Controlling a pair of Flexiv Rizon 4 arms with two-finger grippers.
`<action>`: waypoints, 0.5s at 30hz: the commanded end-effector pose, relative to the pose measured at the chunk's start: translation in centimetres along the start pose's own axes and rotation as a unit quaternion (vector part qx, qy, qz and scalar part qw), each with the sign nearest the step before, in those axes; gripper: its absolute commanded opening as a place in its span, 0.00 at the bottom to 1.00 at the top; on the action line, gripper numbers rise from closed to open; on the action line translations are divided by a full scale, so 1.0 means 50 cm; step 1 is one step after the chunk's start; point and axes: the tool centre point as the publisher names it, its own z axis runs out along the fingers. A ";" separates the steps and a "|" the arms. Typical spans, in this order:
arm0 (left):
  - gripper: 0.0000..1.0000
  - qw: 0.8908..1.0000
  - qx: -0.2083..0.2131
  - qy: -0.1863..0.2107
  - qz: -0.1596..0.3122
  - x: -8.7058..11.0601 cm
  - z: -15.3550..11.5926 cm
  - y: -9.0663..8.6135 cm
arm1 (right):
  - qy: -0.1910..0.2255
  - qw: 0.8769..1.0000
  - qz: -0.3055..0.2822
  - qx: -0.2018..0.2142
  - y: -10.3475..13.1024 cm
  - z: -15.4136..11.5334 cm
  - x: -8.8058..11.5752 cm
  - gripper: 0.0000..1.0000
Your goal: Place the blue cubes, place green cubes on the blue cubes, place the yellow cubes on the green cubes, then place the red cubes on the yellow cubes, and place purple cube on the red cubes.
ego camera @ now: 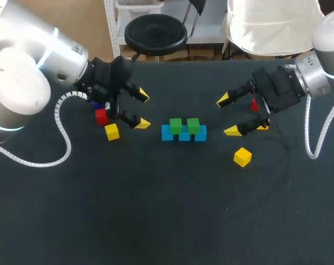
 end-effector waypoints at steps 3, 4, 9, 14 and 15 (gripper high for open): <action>1.00 1.000 -0.001 -0.002 0.001 0.002 -0.001 -0.001 | 0.013 1.000 -0.008 0.008 0.051 -0.068 -0.009 1.00; 1.00 1.000 -0.001 -0.002 0.001 0.002 -0.001 -0.001 | 0.011 1.000 -0.016 0.007 0.062 -0.082 -0.014 1.00; 1.00 1.000 -0.001 -0.002 0.001 0.002 -0.001 -0.001 | 0.028 0.998 -0.053 -0.037 0.106 -0.120 -0.038 1.00; 1.00 1.000 -0.001 -0.002 0.001 0.002 -0.001 -0.001 | 0.048 0.993 -0.043 -0.097 0.151 -0.131 -0.028 1.00; 1.00 1.000 -0.001 -0.002 0.001 0.002 -0.001 -0.001 | 0.046 0.993 -0.041 -0.104 0.160 -0.132 -0.025 1.00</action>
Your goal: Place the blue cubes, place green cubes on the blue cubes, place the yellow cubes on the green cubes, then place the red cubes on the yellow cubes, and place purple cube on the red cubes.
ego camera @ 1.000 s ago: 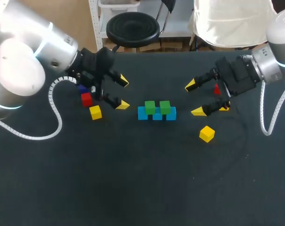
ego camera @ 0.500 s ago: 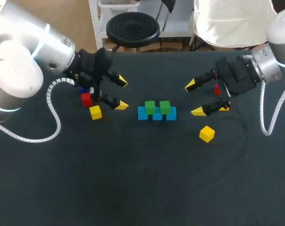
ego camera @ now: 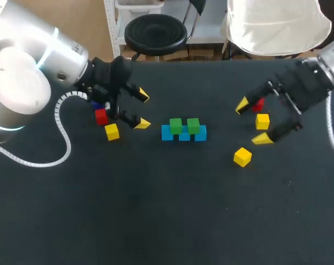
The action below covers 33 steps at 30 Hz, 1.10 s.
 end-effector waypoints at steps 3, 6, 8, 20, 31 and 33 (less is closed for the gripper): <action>1.00 1.000 -0.001 -0.003 0.001 0.003 -0.001 -0.002 | 0.003 1.000 0.014 -0.003 0.026 -0.015 -0.003 1.00; 1.00 1.000 -0.001 -0.003 0.001 0.003 -0.001 -0.002 | 0.003 1.000 0.014 -0.003 0.026 -0.015 -0.003 1.00; 1.00 1.000 -0.001 -0.003 0.001 0.003 -0.001 -0.002 | 0.003 1.000 0.014 -0.003 0.026 -0.015 -0.003 1.00; 1.00 1.000 -0.001 -0.003 0.001 0.003 -0.001 -0.002 | 0.003 1.000 0.014 -0.003 0.026 -0.015 -0.003 1.00; 1.00 1.000 -0.001 -0.003 0.001 0.003 -0.001 -0.002 | 0.031 0.995 -0.029 -0.095 0.094 -0.001 0.017 1.00; 1.00 1.000 -0.001 -0.003 0.001 0.003 -0.001 -0.002 | 0.034 0.994 -0.044 -0.098 0.092 0.004 0.023 1.00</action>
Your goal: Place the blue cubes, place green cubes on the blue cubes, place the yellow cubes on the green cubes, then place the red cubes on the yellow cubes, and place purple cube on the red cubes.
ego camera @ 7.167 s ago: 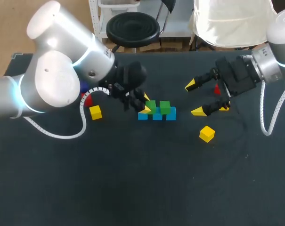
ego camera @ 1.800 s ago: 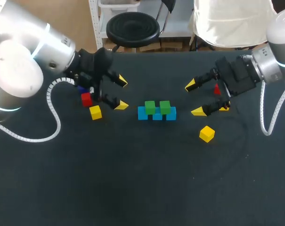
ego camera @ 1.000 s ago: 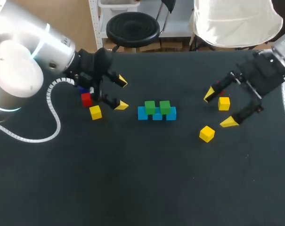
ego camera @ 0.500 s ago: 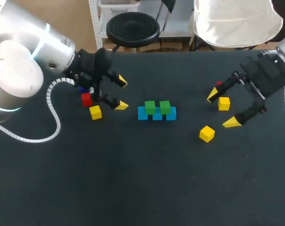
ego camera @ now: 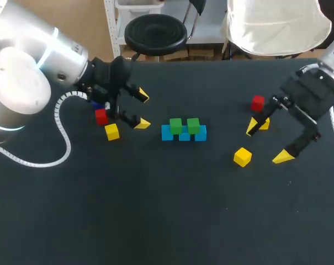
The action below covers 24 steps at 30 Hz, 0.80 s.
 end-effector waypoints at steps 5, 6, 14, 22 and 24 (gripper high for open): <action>1.00 1.000 -0.001 -0.003 0.002 0.003 -0.001 -0.002 | 0.012 0.999 -0.032 -0.002 -0.023 0.031 0.027 1.00; 1.00 1.000 -0.001 -0.003 0.002 0.003 -0.001 -0.002 | 0.011 0.999 -0.035 -0.002 -0.026 0.038 0.035 1.00; 1.00 1.000 -0.001 -0.003 0.002 0.003 -0.001 -0.002 | -0.016 0.999 -0.041 0.007 -0.048 0.059 0.075 1.00; 1.00 1.000 -0.001 -0.003 0.002 0.003 -0.001 -0.002 | -0.029 0.999 -0.042 -0.010 -0.069 0.074 0.099 1.00; 1.00 1.000 -0.001 -0.003 0.002 0.003 -0.001 -0.002 | -0.032 0.999 -0.038 -0.013 -0.075 0.078 0.106 1.00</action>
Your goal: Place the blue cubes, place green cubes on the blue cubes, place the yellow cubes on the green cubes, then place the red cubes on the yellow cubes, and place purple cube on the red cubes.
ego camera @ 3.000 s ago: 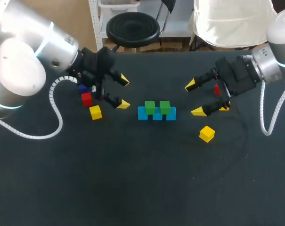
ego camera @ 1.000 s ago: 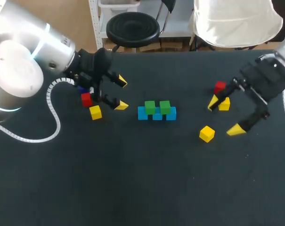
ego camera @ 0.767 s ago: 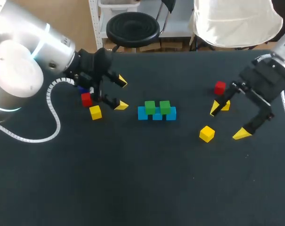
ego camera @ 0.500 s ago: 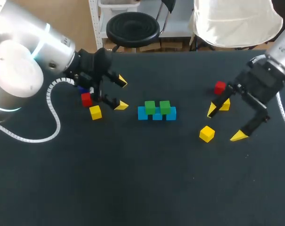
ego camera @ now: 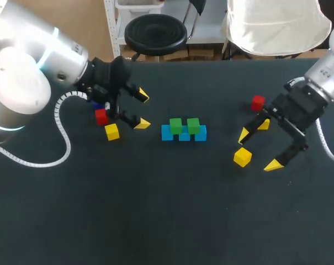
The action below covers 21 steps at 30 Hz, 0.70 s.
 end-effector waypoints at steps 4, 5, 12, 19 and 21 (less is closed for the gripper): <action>1.00 1.000 -0.001 -0.003 0.002 0.003 -0.001 -0.002 | -0.020 1.000 0.008 -0.014 -0.032 0.013 0.035 1.00; 1.00 1.000 -0.001 -0.003 0.002 0.003 -0.001 -0.002 | -0.021 1.000 0.009 -0.015 -0.034 0.016 0.037 1.00; 1.00 1.000 -0.001 -0.003 0.002 0.003 -0.001 -0.002 | -0.026 0.999 0.019 -0.023 -0.047 0.032 0.050 1.00; 1.00 1.000 -0.001 -0.003 0.002 0.003 -0.001 -0.002 | -0.034 0.999 0.030 -0.017 -0.052 0.036 0.061 0.79; 1.00 1.000 -0.001 -0.003 0.002 0.003 -0.001 -0.002 | -0.036 0.999 0.030 -0.017 -0.053 0.037 0.061 0.63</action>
